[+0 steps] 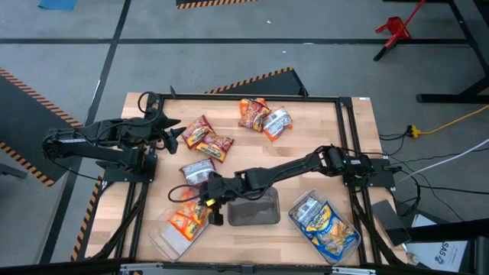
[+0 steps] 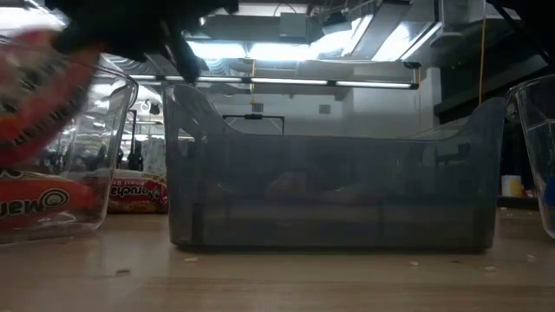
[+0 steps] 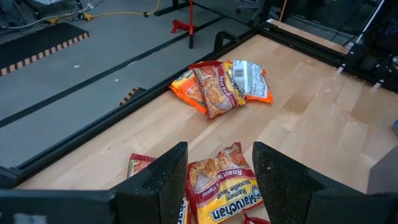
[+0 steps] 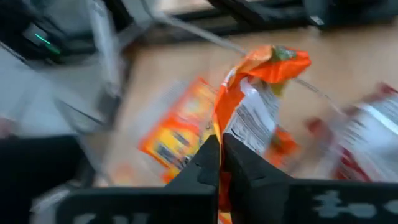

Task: Sort Maruchan noodles
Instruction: Put the orange noodle pack into the left transparent bin

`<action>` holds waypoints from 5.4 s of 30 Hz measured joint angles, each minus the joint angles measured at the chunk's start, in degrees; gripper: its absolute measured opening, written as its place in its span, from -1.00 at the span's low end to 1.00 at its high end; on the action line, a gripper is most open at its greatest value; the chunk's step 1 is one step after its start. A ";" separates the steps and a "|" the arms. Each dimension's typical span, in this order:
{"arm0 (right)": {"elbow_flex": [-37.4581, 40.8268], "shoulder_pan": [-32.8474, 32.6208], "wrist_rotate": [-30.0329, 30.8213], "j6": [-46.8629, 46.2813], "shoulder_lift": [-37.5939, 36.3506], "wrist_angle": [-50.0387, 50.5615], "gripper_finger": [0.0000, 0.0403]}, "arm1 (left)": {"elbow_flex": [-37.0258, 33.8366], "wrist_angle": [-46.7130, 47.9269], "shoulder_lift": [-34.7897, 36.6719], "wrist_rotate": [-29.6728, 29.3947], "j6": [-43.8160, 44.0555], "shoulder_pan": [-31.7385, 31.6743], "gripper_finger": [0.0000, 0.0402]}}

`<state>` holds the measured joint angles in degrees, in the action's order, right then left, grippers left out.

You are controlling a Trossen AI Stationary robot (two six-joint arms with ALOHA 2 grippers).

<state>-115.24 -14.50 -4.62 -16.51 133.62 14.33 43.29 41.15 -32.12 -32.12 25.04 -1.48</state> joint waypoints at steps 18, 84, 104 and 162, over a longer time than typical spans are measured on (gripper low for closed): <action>0.04 -0.16 -13.51 -8.43 -0.04 -14.66 -1.00 | 0.00 -0.02 0.00 -0.10 0.50 0.01 -0.13; -0.04 -4.72 -10.09 30.66 0.60 -16.50 -0.75 | -0.02 0.86 -0.13 -1.55 6.62 0.02 -0.13; -0.02 1.22 7.39 20.85 4.20 -10.87 -0.75 | -0.02 0.87 -0.28 -0.13 7.87 0.02 -0.13; 0.76 3.34 33.31 22.62 -41.59 54.85 -0.75 | 12.37 2.84 -48.52 13.25 27.36 36.65 -1.00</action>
<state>-114.48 -11.16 28.69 6.11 92.03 69.18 55.66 43.99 -80.63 -18.87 52.40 35.18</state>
